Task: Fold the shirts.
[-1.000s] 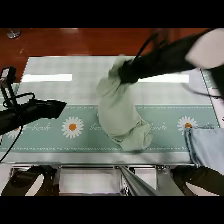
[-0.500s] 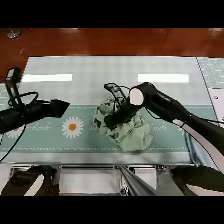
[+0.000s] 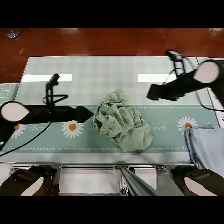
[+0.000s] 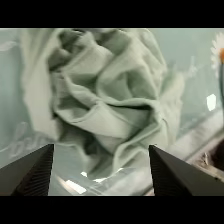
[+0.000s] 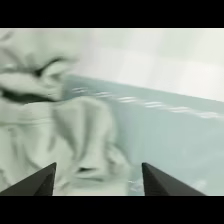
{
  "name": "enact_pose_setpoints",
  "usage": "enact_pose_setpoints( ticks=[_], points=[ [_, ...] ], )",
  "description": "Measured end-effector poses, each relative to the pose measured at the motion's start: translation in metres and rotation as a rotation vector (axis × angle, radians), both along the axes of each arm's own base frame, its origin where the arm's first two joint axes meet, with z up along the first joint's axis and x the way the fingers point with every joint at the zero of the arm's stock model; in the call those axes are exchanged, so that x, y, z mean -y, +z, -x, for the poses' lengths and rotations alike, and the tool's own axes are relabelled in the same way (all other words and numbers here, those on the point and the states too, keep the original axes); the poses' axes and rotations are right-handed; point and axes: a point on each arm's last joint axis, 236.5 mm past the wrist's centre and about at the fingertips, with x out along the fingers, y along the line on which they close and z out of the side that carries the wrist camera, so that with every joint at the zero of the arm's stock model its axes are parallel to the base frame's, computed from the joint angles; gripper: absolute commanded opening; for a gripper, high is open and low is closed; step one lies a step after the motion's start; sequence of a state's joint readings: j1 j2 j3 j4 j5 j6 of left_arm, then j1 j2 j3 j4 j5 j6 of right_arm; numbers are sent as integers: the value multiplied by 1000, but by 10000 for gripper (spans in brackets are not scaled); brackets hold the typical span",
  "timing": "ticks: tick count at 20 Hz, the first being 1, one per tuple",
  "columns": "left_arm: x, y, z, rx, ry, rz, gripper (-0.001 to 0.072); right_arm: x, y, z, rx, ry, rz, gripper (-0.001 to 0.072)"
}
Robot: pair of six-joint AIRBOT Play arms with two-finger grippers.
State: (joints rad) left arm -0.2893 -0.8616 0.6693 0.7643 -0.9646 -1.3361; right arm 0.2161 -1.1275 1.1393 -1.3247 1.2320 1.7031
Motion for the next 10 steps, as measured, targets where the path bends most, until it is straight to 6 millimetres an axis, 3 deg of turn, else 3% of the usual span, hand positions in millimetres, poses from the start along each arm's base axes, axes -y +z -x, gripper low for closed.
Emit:
enact_pose_setpoints(
  ticks=[3, 7, 8, 9, 10],
  points=[
    [38, -14, 6, -63, -120, 13, 701, 42, -9, 14, -23, -99, 21, 616],
    [86, -36, 14, -132, -267, 3, 699, 53, -47, 43, -118, -142, 5, 615],
    [93, -41, 16, -148, -299, -6, 660, 51, -56, 48, -137, -149, -9, 615],
    [100, -45, 19, -174, -331, -8, 275, 50, -65, 54, -157, -156, -20, 615],
    [105, -49, 18, -189, -352, -14, 24, 48, -73, 59, -174, -163, -35, 615]
  ],
)
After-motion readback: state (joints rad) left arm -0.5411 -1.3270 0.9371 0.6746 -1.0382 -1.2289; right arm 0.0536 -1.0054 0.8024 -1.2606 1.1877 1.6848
